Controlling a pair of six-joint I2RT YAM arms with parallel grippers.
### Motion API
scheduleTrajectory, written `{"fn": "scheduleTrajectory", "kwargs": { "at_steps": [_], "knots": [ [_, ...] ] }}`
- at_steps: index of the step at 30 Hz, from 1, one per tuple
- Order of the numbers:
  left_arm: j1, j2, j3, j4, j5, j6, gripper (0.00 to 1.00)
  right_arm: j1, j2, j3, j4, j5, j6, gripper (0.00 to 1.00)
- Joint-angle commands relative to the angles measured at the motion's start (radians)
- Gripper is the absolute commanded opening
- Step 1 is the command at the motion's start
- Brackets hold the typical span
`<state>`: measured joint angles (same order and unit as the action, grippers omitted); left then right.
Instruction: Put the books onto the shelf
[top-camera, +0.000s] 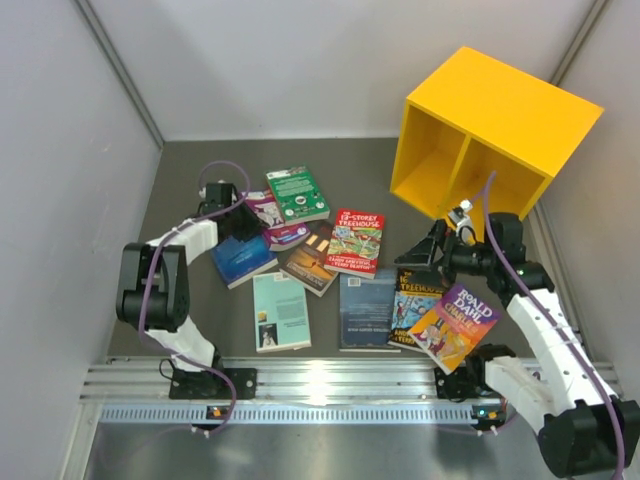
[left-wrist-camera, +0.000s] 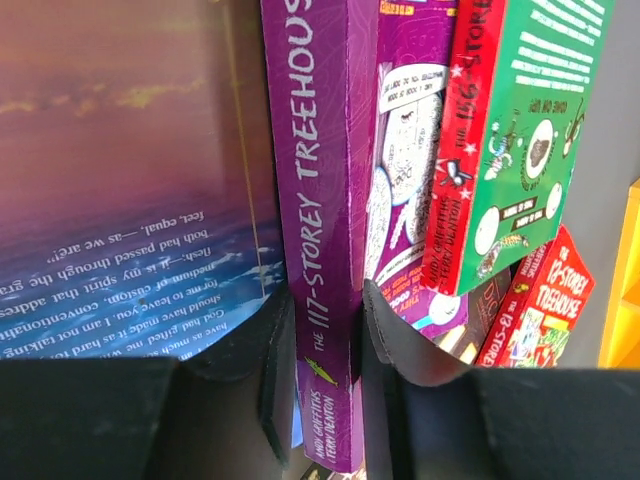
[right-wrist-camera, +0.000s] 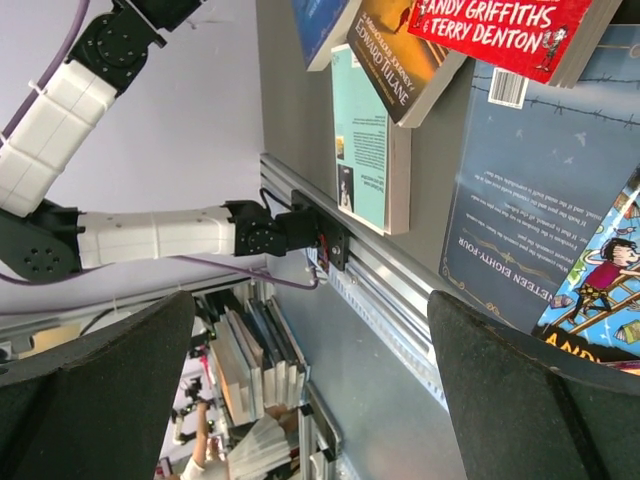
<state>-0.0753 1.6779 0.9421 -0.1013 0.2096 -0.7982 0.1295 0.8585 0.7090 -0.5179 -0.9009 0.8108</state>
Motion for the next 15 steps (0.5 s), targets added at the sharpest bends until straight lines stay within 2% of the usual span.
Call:
{"fn": "scheduleTrajectory", "kwargs": {
  "at_steps": [1, 5, 8, 14, 15],
  "knots": [
    [-0.011, -0.050, 0.058, -0.109, -0.013, 0.105, 0.00, -0.018, -0.006, 0.067, 0.003, 0.016, -0.028, 1.00],
    [-0.049, -0.209, 0.132, -0.198, -0.064, 0.235, 0.00, -0.011, -0.003, 0.202, -0.069, 0.107, -0.094, 1.00],
    [-0.116, -0.295, 0.194, -0.247, -0.058, 0.349, 0.00, 0.001, 0.028, 0.280, -0.074, 0.137, -0.094, 1.00],
    [-0.315, -0.386, 0.297, -0.371, -0.094, 0.482, 0.00, 0.076, 0.117, 0.430, -0.080, 0.200, -0.105, 0.99],
    [-0.386, -0.395, 0.311, -0.382, -0.113, 0.500, 0.00, 0.087, 0.134, 0.449, -0.086, 0.213, -0.108, 1.00]
  ]
}}
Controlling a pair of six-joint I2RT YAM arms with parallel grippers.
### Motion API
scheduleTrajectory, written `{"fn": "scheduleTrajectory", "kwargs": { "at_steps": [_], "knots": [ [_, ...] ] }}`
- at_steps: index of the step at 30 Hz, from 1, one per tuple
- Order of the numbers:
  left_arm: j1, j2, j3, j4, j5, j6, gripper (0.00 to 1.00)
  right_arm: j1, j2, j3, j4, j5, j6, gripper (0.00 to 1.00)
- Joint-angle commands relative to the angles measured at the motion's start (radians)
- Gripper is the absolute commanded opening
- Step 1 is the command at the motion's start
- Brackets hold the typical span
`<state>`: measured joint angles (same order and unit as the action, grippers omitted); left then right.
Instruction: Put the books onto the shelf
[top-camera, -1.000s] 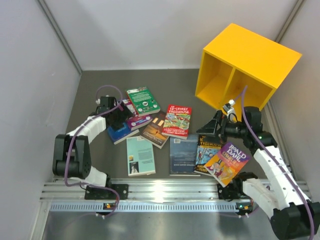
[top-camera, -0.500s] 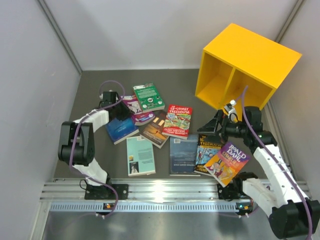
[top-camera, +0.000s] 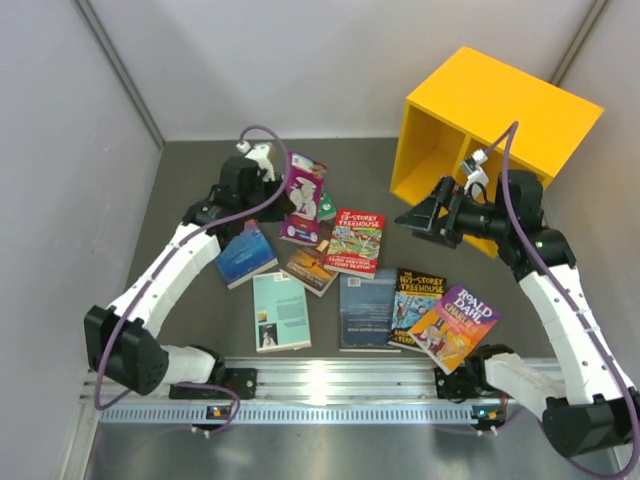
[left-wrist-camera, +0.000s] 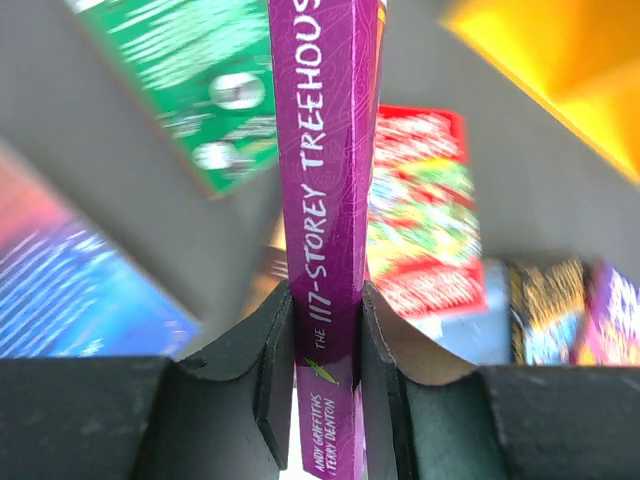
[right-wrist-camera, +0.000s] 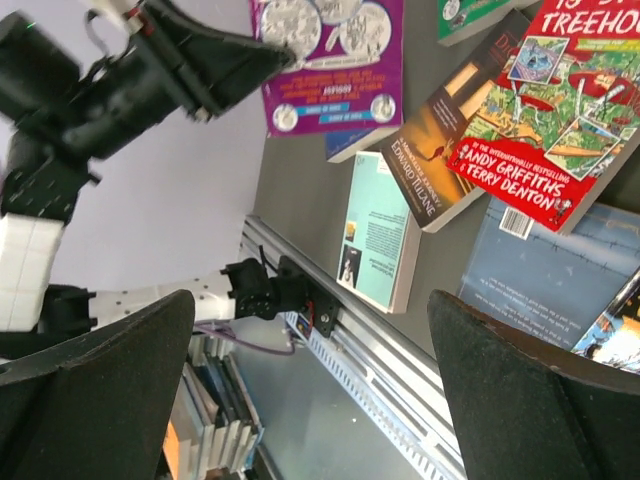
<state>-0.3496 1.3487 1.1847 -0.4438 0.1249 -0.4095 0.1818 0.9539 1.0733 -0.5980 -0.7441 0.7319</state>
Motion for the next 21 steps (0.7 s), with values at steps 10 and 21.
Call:
{"fn": "scheduleTrajectory", "kwargs": {
  "at_steps": [10, 21],
  "knots": [
    [-0.603, -0.043, 0.128, -0.196, -0.459, 0.057, 0.00, 0.221, 0.272, 0.312, -0.095, 0.209, -0.055, 1.00],
    [-0.856, 0.001, 0.205, -0.223, -0.700, -0.117, 0.00, 0.334, 0.266, 0.191, -0.043, 0.241, 0.041, 1.00]
  ]
}}
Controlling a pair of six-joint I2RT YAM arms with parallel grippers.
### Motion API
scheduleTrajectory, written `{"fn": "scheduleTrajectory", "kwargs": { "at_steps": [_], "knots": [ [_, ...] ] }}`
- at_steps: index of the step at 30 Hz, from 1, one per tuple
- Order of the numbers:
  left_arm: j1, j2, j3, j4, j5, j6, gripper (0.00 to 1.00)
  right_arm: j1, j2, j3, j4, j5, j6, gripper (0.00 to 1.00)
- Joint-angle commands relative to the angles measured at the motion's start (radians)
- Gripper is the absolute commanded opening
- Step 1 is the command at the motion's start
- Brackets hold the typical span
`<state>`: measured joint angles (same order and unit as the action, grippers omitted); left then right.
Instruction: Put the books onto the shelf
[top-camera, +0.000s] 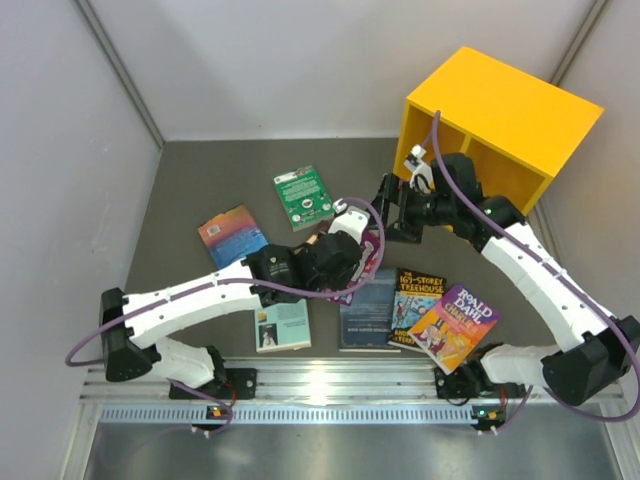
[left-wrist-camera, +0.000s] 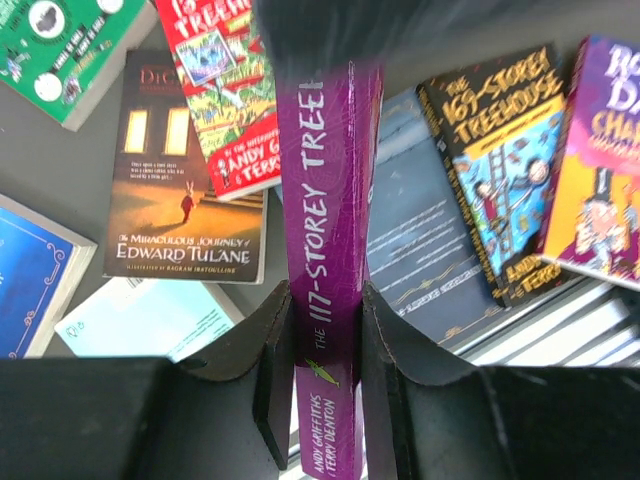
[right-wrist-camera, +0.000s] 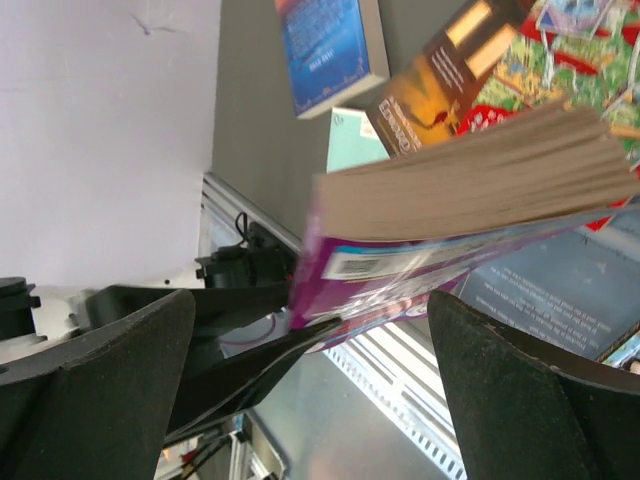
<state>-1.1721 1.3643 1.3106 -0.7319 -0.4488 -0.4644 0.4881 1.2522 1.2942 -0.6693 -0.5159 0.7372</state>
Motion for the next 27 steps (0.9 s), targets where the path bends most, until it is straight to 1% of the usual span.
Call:
{"fn": "scheduleTrajectory", "kwargs": {
  "at_steps": [1, 2, 4, 11, 14, 16, 17, 19, 20, 22, 23, 25, 26, 27],
  "knots": [
    [-0.044, -0.010, 0.085, 0.065, -0.136, -0.065, 0.00, 0.032, -0.034, -0.050, 0.033, 0.013, 0.047, 1.00],
    [-0.066, -0.008, 0.098, 0.063, -0.168, -0.081, 0.00, 0.035, -0.036, -0.059, 0.030, 0.014, 0.053, 1.00],
    [-0.086, -0.005, 0.102, 0.078, -0.186, -0.100, 0.00, 0.041, -0.036, -0.084, 0.039, 0.016, 0.070, 1.00],
    [-0.168, 0.054, 0.131, 0.115, -0.177, -0.161, 0.00, 0.081, -0.017, -0.108, 0.062, 0.036, 0.105, 1.00],
    [-0.181, 0.097, 0.154, 0.130, -0.177, -0.194, 0.00, 0.113, -0.005, -0.099, 0.060, 0.051, 0.111, 0.97],
    [-0.182, 0.133, 0.182, 0.129, -0.179, -0.207, 0.00, 0.132, 0.004, -0.099, 0.062, 0.054, 0.114, 0.91],
    [-0.181, 0.145, 0.193, 0.127, -0.179, -0.204, 0.00, 0.138, 0.009, -0.099, 0.062, 0.057, 0.114, 0.80],
    [-0.181, 0.180, 0.235, 0.111, -0.189, -0.201, 0.00, 0.150, 0.013, -0.102, 0.060, 0.056, 0.113, 0.63],
    [-0.181, 0.188, 0.249, 0.101, -0.192, -0.198, 0.00, 0.152, 0.015, -0.104, 0.059, 0.056, 0.113, 0.50],
    [-0.181, 0.197, 0.274, 0.098, -0.198, -0.189, 0.00, 0.153, 0.015, -0.108, 0.060, 0.057, 0.103, 0.38],
    [-0.181, 0.197, 0.279, 0.101, -0.203, -0.189, 0.00, 0.153, 0.018, -0.110, 0.060, 0.060, 0.100, 0.24],
    [-0.182, 0.194, 0.276, 0.114, -0.209, -0.181, 0.00, 0.152, 0.023, -0.107, 0.044, 0.068, 0.093, 0.11],
    [-0.182, 0.194, 0.273, 0.114, -0.218, -0.175, 0.05, 0.153, 0.024, -0.105, 0.039, 0.070, 0.091, 0.00],
    [-0.181, 0.196, 0.274, 0.111, -0.218, -0.174, 0.12, 0.153, 0.032, -0.099, 0.024, 0.074, 0.090, 0.00]
  ]
}}
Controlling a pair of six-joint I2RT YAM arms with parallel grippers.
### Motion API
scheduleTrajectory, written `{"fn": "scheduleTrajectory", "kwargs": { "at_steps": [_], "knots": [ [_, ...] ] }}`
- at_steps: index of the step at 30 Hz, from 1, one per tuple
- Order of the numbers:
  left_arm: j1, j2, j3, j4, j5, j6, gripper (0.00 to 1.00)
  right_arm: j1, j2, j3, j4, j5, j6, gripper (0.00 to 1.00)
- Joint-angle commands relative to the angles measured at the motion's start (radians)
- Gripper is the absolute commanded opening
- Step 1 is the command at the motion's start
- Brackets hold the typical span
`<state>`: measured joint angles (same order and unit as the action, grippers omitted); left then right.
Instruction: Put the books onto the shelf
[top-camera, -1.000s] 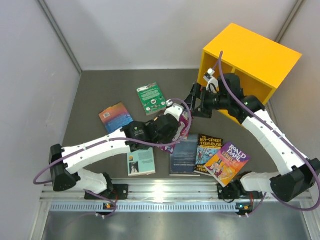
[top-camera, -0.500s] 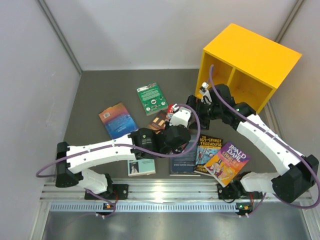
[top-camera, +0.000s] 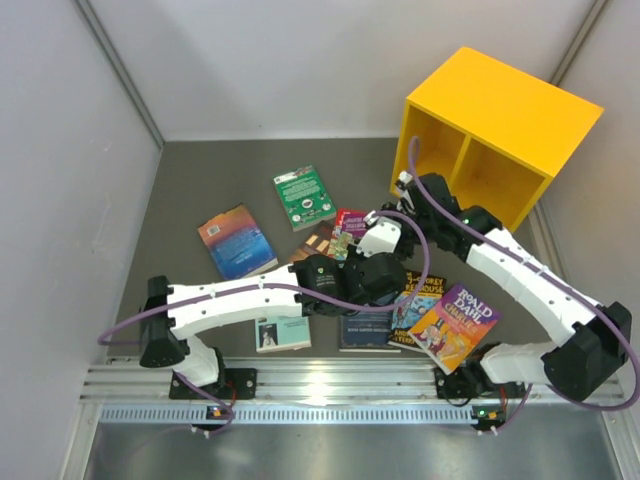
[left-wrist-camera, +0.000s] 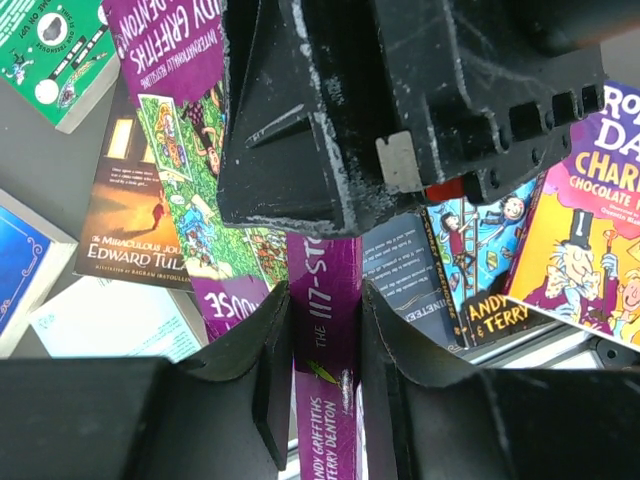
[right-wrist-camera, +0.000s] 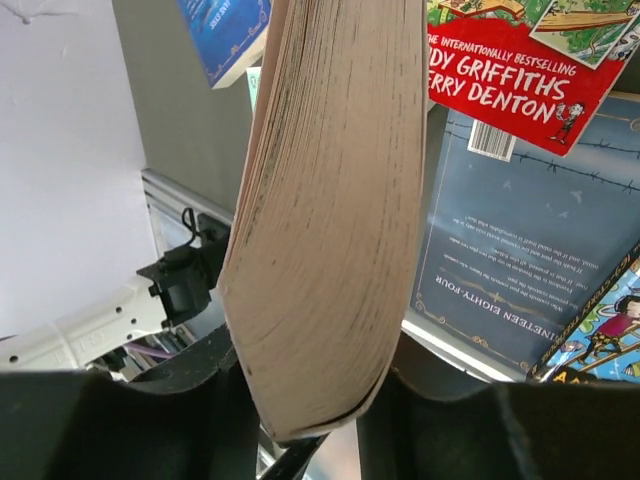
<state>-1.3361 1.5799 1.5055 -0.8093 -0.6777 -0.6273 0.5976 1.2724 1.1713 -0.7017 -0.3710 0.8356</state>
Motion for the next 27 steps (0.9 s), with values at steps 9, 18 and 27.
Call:
{"fn": "scheduleTrajectory", "kwargs": {
  "at_steps": [9, 18, 27],
  "knots": [
    [-0.018, -0.194, 0.032, 0.059, -0.120, -0.090, 0.99, 0.015, 0.027, 0.146, -0.166, 0.160, -0.130, 0.00],
    [-0.018, -0.561, -0.160, -0.129, -0.240, -0.183, 0.99, -0.044, -0.065, 0.229, -0.424, 0.745, -0.122, 0.00],
    [-0.018, -0.617, -0.166, -0.215, -0.250, -0.224, 0.99, -0.055, -0.094, 0.278, -0.496, 1.234, -0.055, 0.00]
  ]
}}
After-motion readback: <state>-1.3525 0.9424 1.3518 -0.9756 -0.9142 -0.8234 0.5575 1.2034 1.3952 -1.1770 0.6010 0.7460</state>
